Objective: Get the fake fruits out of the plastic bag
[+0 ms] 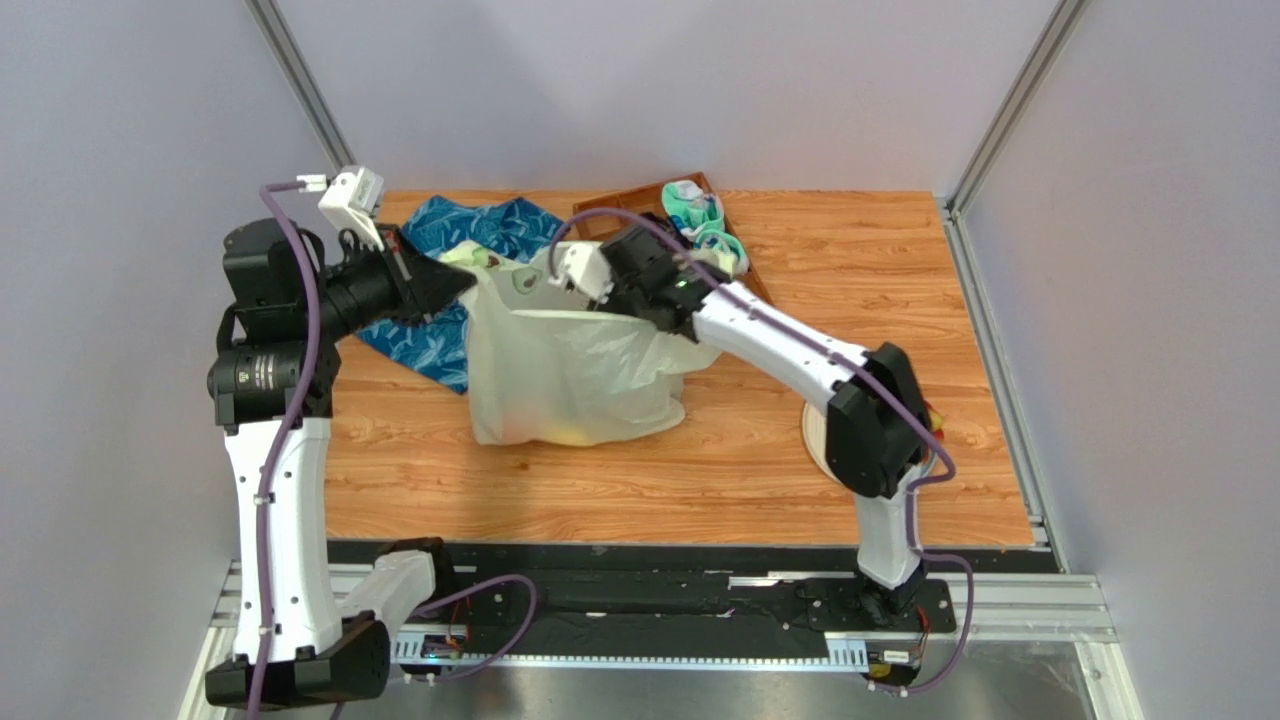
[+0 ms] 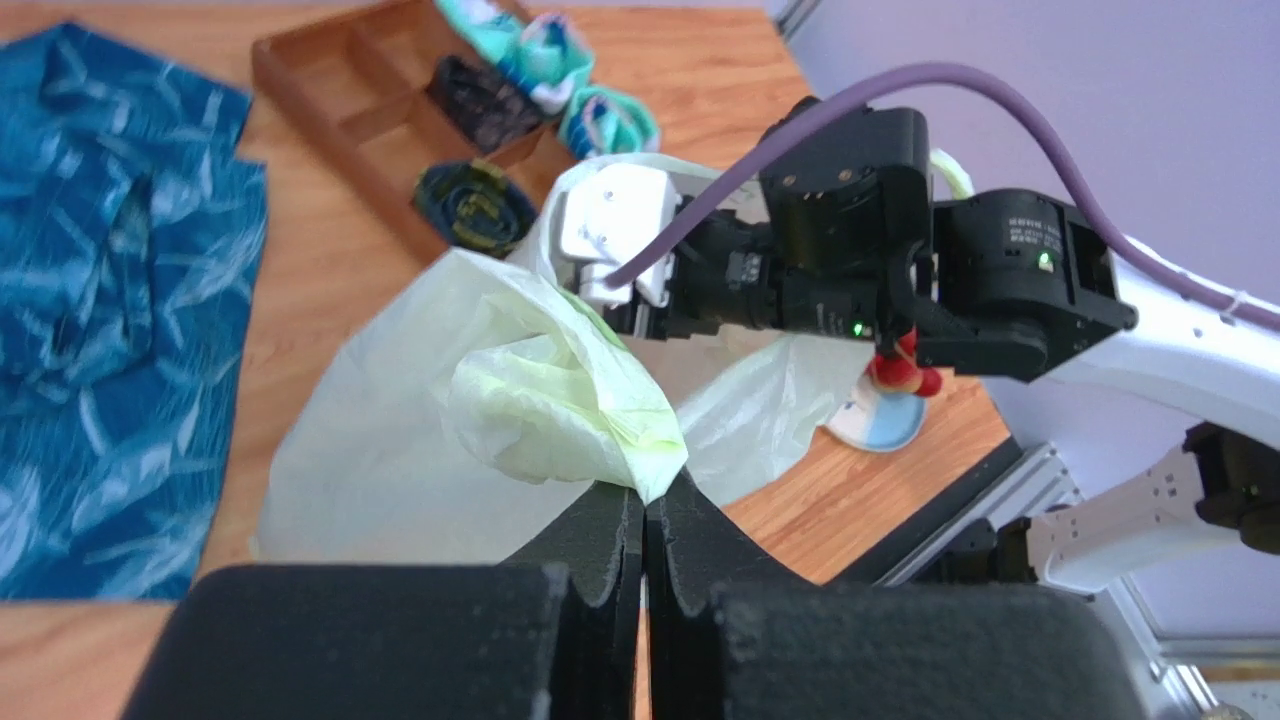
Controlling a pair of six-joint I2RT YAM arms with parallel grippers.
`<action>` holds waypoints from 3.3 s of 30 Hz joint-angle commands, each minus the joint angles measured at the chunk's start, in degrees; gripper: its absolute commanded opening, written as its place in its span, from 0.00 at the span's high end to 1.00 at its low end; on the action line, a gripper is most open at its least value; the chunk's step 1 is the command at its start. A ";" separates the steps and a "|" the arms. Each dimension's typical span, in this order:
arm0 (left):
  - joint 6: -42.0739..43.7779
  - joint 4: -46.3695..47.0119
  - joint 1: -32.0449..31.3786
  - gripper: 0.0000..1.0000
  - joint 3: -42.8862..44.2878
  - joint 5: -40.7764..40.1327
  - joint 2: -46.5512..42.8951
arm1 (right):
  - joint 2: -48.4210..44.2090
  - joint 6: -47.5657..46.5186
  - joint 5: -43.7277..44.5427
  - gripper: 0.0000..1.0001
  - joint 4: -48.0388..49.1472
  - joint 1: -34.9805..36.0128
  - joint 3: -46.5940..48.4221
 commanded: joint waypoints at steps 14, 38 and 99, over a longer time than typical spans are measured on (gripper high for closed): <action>-7.83 -5.39 1.45 1.00 -37.10 3.67 -16.63 | -20.04 1.62 -4.83 0.45 -0.11 15.21 -30.28; 0.09 -7.24 2.86 1.00 -29.10 2.88 -15.58 | 1.15 -31.67 -15.11 0.54 -8.55 5.63 -7.85; -7.90 6.03 6.90 1.00 -32.27 5.69 -16.80 | -37.76 17.53 -41.22 0.85 -27.63 -35.16 -32.88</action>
